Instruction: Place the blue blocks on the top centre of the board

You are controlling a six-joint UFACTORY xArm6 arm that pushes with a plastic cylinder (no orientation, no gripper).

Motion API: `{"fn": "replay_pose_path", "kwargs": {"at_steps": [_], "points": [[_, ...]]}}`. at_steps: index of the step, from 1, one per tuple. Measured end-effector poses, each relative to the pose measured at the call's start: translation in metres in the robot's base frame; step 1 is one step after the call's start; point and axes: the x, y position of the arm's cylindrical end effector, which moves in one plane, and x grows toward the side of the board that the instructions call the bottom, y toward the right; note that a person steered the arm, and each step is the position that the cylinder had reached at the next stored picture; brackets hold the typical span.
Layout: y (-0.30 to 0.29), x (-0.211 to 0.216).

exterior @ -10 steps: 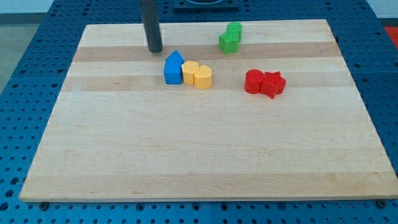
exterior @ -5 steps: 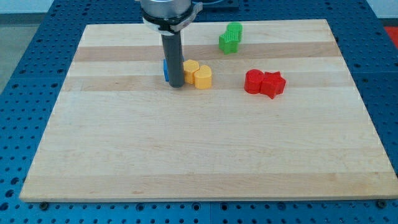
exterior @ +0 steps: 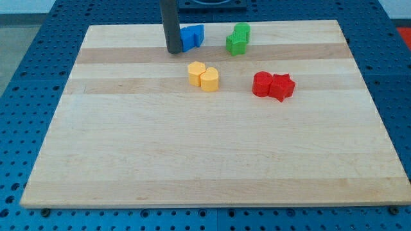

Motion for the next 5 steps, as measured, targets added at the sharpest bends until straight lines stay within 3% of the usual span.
{"fn": "replay_pose_path", "kwargs": {"at_steps": [1,5], "points": [[-0.039,-0.006],[0.057,-0.036]]}}
